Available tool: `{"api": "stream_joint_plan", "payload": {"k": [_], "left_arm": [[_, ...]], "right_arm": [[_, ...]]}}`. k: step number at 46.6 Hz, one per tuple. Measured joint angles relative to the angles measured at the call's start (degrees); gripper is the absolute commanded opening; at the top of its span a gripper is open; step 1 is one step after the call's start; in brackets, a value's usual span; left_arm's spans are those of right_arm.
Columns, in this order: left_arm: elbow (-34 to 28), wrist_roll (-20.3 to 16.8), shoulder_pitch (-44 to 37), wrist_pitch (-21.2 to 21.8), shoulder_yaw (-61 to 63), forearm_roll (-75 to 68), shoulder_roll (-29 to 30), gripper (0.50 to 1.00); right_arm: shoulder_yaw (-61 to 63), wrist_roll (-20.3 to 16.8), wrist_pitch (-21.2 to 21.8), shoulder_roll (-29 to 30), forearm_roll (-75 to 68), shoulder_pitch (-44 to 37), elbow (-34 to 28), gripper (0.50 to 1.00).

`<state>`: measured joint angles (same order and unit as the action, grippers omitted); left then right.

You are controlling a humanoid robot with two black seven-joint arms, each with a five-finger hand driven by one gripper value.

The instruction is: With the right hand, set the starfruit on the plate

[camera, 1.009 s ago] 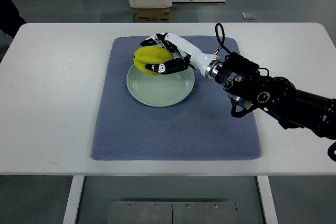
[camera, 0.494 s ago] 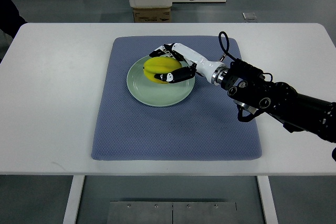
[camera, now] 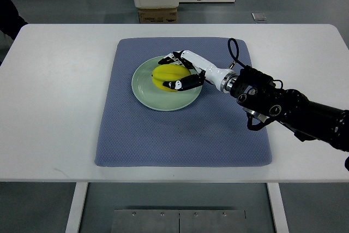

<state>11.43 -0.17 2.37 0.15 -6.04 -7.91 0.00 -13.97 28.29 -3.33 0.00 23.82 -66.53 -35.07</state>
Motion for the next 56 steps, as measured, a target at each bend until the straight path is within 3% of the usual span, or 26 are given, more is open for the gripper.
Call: {"api": "stream_joint_plan", "payload": {"k": [3,4,12,23,56], "left_arm": [[0.00,0.00,0.00,0.01,0.01,0.00,0.00,1.000],[0.00,0.00,0.00,0.01,0.02,0.00,0.00,1.000],[0.00,0.00,0.00,0.01,0.01,0.00,0.00,1.000],[0.00,0.00,0.00,-0.04,0.03,0.00,0.00,1.000],[0.00,-0.01,0.00,-0.03,0.01,0.03,0.00,1.000]], "right_arm": [[0.00,0.00,0.00,0.00,0.00,0.00,0.00,0.500],[0.00,0.00,-0.01,0.00,0.00,0.00,0.00,0.526],[0.03,0.00,-0.01,0.00,0.00,0.09,0.00,0.857],[0.15,0.08,-0.01,0.00,-0.03,0.60,0.00,0.991],[6.45,0.10,0.14,-0.41,-2.35,-0.22,-0.85,1.000]]}}
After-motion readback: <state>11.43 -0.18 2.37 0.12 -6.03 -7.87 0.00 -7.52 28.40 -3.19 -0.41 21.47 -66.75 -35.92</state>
